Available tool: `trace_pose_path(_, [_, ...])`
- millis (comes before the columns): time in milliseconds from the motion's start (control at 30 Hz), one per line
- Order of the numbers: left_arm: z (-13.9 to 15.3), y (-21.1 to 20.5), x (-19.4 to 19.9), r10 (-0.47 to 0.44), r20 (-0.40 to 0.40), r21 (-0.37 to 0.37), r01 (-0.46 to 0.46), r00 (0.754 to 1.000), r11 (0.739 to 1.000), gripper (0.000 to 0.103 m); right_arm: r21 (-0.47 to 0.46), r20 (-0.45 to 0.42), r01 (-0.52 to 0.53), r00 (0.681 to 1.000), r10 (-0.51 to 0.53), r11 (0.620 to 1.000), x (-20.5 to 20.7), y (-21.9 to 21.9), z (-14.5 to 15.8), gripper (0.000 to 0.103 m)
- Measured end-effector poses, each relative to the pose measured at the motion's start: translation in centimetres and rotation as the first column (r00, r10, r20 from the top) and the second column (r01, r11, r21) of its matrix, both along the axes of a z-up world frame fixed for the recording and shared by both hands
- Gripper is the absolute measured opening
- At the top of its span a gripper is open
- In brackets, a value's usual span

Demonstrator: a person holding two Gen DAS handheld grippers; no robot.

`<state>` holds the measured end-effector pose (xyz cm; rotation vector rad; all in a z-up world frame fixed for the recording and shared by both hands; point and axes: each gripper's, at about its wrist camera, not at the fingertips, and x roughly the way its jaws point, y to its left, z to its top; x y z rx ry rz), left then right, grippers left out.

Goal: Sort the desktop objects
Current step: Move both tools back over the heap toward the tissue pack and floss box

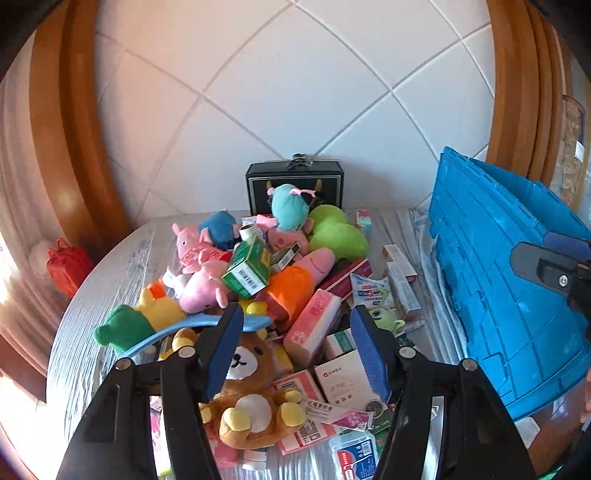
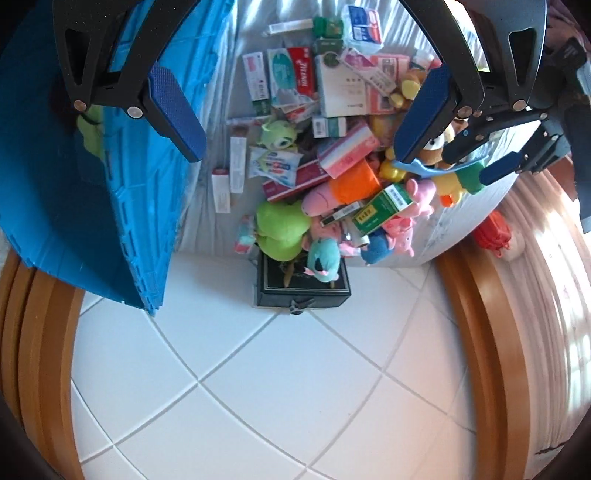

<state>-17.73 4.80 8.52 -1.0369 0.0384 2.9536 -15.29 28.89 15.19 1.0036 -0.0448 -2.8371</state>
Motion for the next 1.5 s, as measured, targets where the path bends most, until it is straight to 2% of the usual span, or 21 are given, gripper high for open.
trace_pose_path(167, [-5.2,-1.9,2.0,0.033,0.046,-0.006,-0.032,0.998,0.999,0.059,0.048,-0.04,-0.08,0.996,0.082,0.996,1.9,-3.3,-4.0,0.103])
trace_pose_path(267, [-8.3,-2.2,3.0,0.051,0.098,0.011,-0.053,0.994,0.999,0.059,0.059,0.018,-0.114,0.993,0.113,0.992,1.8,-4.4,-7.0,0.103])
trace_pose_path(467, [-12.6,-3.3,5.7,0.147,0.152,0.043,-0.155,0.977,0.987,0.059,-0.036,0.106,-0.195,0.975,0.197,0.98,2.6,-4.6,-12.3,0.103])
trace_pose_path(567, [-14.5,-4.4,7.2,0.199,0.196,0.05,-0.213,0.96,0.976,0.059,-0.016,0.136,-0.205,0.969,0.205,0.979,3.4,-4.6,-14.9,0.103])
trace_pose_path(667, [-16.2,-5.5,9.1,0.273,0.245,0.054,-0.294,0.93,0.954,0.059,0.002,0.146,-0.216,0.966,0.213,0.976,4.3,-4.3,-17.1,0.103])
trace_pose_path(800, [-18.3,-7.0,11.6,0.348,0.3,0.025,-0.372,0.888,0.928,0.059,-0.06,0.183,-0.242,0.951,0.249,0.968,5.3,-3.4,-20.0,0.103])
trace_pose_path(867, [-19.1,-7.7,12.4,0.357,0.311,0.019,-0.381,0.881,0.925,0.059,-0.075,0.225,-0.258,0.937,0.268,0.963,5.7,-3.3,-21.4,0.103])
trace_pose_path(967, [-20.3,-8.2,12.2,0.33,0.312,-0.005,-0.346,0.891,0.938,0.059,-0.047,0.275,-0.221,0.935,0.225,0.974,6.7,-3.1,-23.2,0.103])
trace_pose_path(1033, [-20.7,-8.5,11.6,0.306,0.311,-0.017,-0.316,0.9,0.948,0.059,-0.026,0.299,-0.176,0.938,0.175,0.984,7.2,-2.9,-24.0,0.103])
trace_pose_path(1167, [-20.6,-10.6,11.8,0.264,0.28,0.005,-0.276,0.923,0.961,0.06,-0.025,0.333,-0.098,0.937,0.101,0.995,7.7,-3.6,-24.3,0.103])
trace_pose_path(1433, [-20.9,-19.9,12.3,0.335,0.278,-0.01,-0.346,0.9,0.938,0.059,-0.036,0.304,-0.006,0.953,0.017,0.999,7.9,-7.6,-23.2,0.103])
trace_pose_path(1500, [-20.9,-22.1,12.6,0.339,0.281,0.013,-0.357,0.898,0.934,0.059,-0.045,0.303,0.006,0.953,0.008,0.999,8.0,-8.1,-23.1,0.103])
